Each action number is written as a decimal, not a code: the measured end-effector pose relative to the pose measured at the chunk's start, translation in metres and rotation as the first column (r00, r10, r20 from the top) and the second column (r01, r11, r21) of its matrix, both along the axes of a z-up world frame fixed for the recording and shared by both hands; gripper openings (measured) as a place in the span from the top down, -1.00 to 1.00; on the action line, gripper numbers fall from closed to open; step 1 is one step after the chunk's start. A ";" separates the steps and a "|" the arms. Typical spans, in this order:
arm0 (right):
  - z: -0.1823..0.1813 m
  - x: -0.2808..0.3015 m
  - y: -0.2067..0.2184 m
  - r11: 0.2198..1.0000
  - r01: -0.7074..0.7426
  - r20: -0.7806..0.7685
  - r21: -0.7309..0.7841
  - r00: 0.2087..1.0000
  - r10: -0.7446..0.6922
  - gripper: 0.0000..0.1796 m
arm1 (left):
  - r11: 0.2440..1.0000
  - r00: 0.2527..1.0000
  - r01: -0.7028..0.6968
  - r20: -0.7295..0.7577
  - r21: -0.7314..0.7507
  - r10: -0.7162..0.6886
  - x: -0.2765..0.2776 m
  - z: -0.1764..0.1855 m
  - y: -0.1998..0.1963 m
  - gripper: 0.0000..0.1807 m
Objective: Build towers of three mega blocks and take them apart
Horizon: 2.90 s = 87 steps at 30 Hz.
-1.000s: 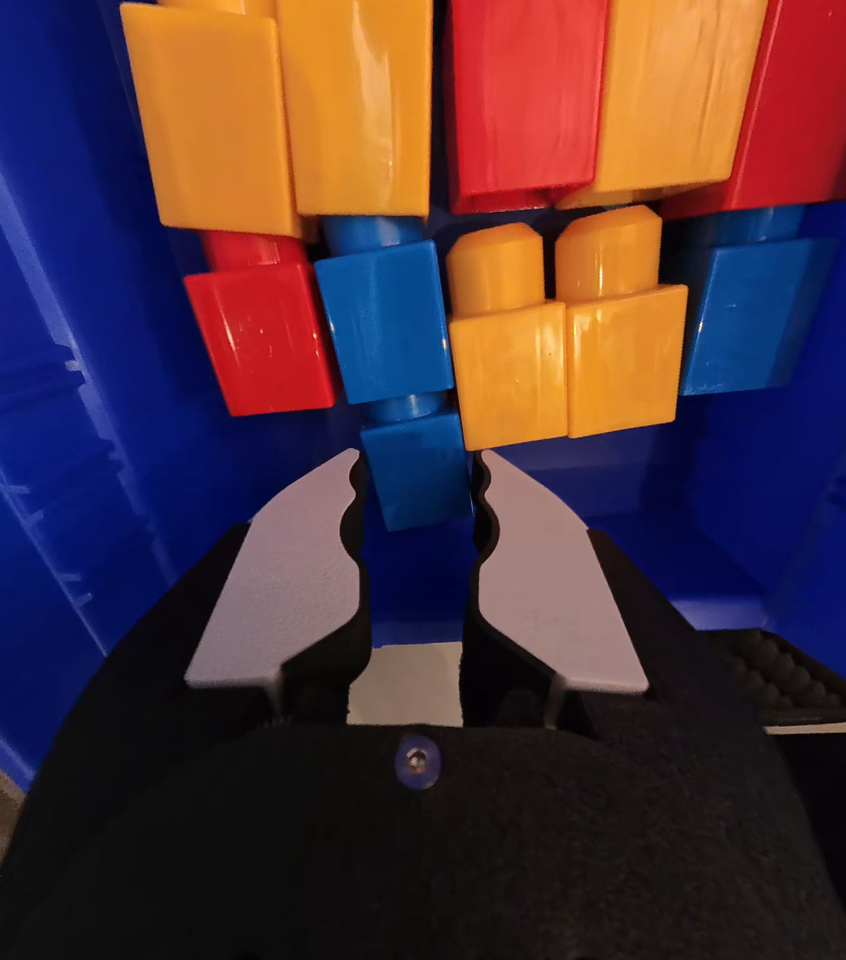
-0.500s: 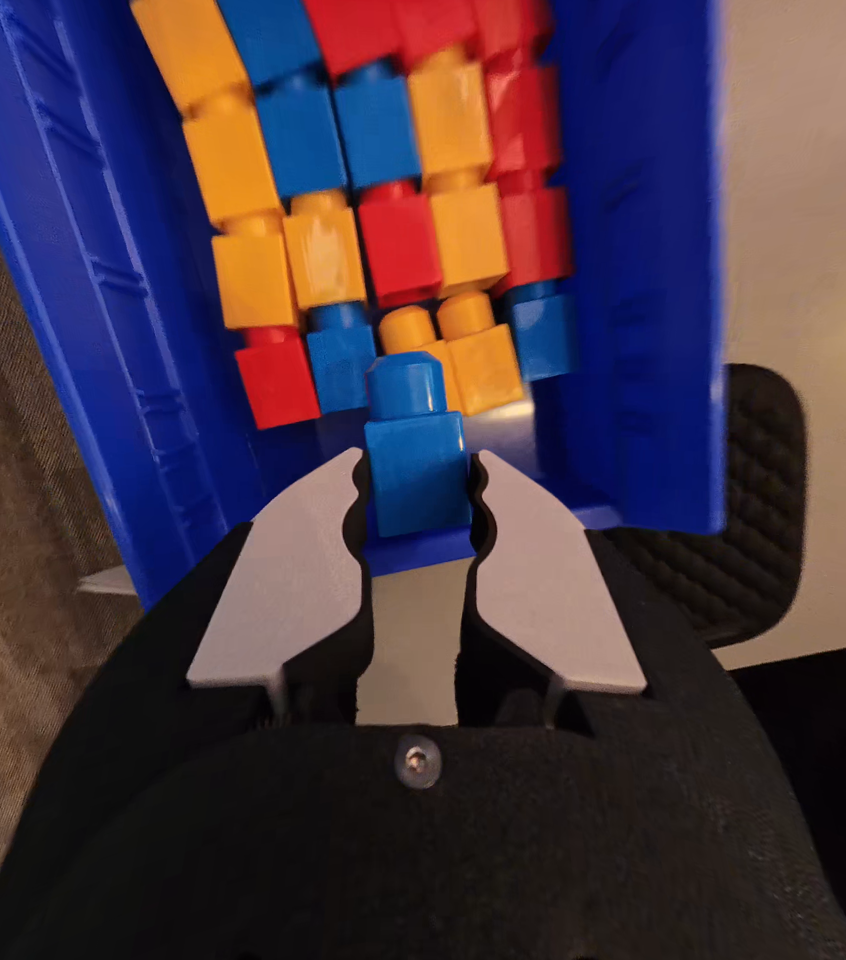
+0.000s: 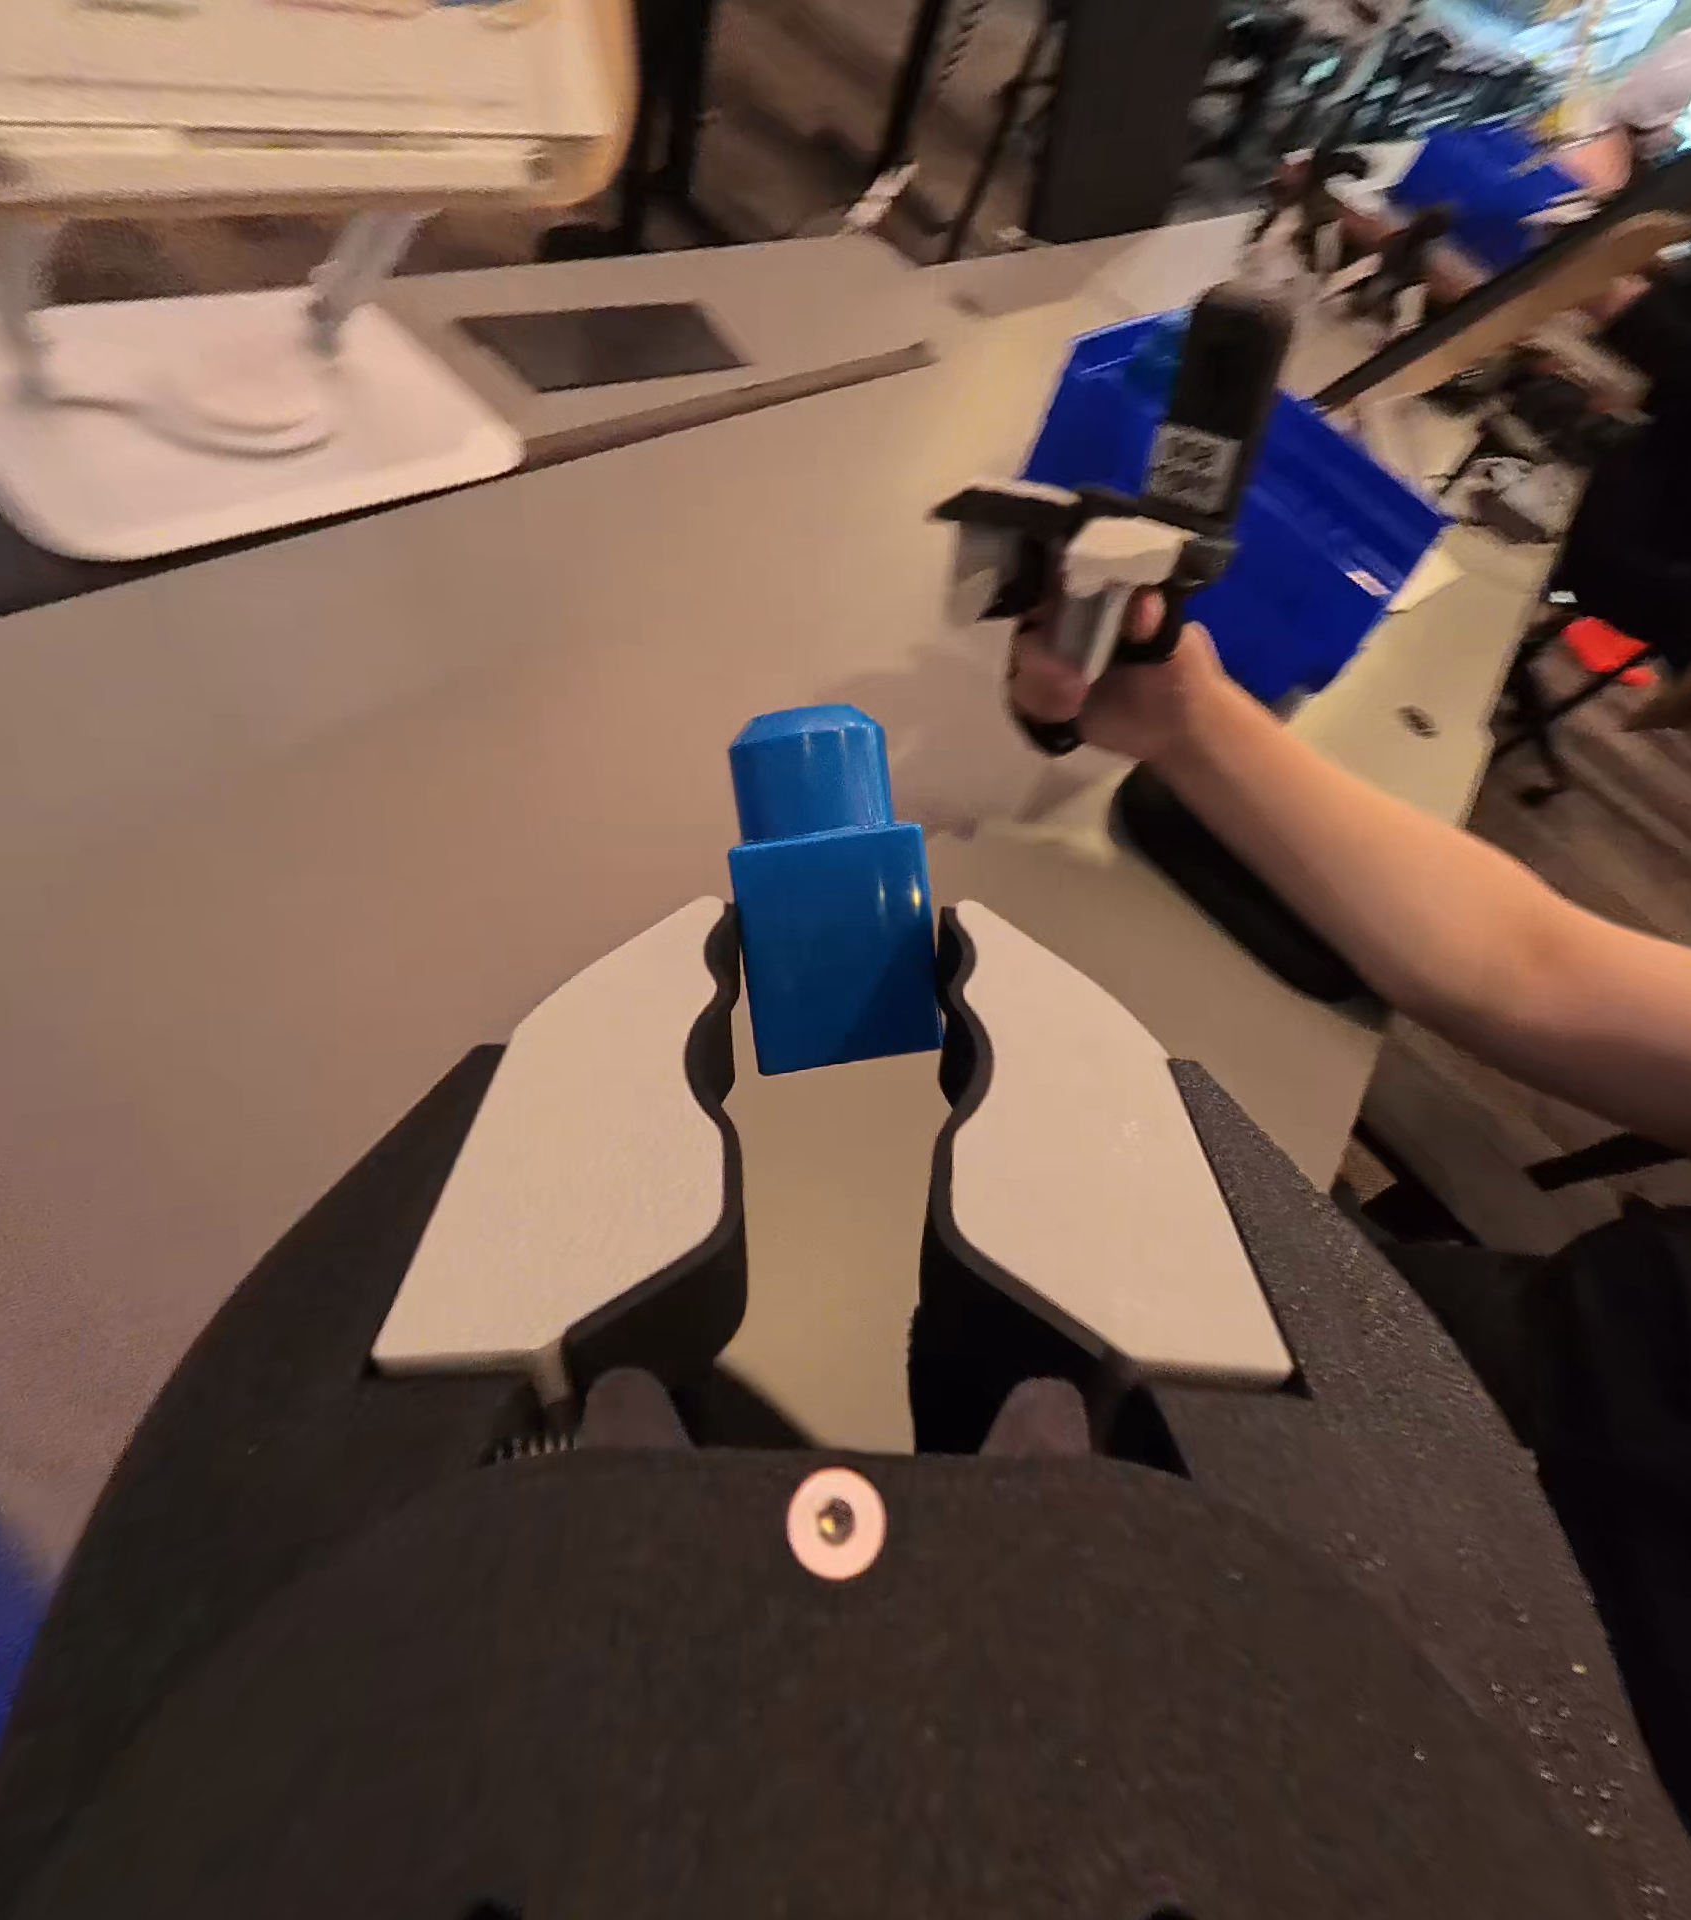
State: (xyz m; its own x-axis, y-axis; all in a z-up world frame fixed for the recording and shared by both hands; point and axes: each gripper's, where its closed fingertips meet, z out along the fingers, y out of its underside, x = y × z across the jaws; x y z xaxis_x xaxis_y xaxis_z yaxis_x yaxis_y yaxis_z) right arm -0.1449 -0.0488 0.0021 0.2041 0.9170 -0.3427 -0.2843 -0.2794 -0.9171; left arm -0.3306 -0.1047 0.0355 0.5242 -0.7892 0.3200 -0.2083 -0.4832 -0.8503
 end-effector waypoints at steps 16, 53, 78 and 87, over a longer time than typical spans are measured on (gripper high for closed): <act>0.033 -0.032 -0.060 0.929 -0.370 -0.179 -0.019 0.915 0.361 0.31 | 0.948 0.911 0.270 0.274 0.169 -0.308 0.155 -0.001 -0.018 0.61; 0.040 -0.030 -0.075 0.937 -0.273 -0.028 0.220 0.958 0.286 0.48 | 0.920 0.928 0.212 0.228 0.331 -0.296 0.162 0.002 -0.025 0.62; 0.032 -0.043 -0.086 0.922 -0.344 0.081 0.177 0.939 0.335 0.60 | 0.925 0.935 0.268 0.159 0.271 -0.317 0.171 -0.020 -0.028 0.62; 0.034 -0.037 -0.083 0.926 -0.337 0.077 0.168 0.941 0.328 0.60 | 0.928 0.936 0.252 0.174 0.274 -0.306 0.166 -0.013 -0.027 0.62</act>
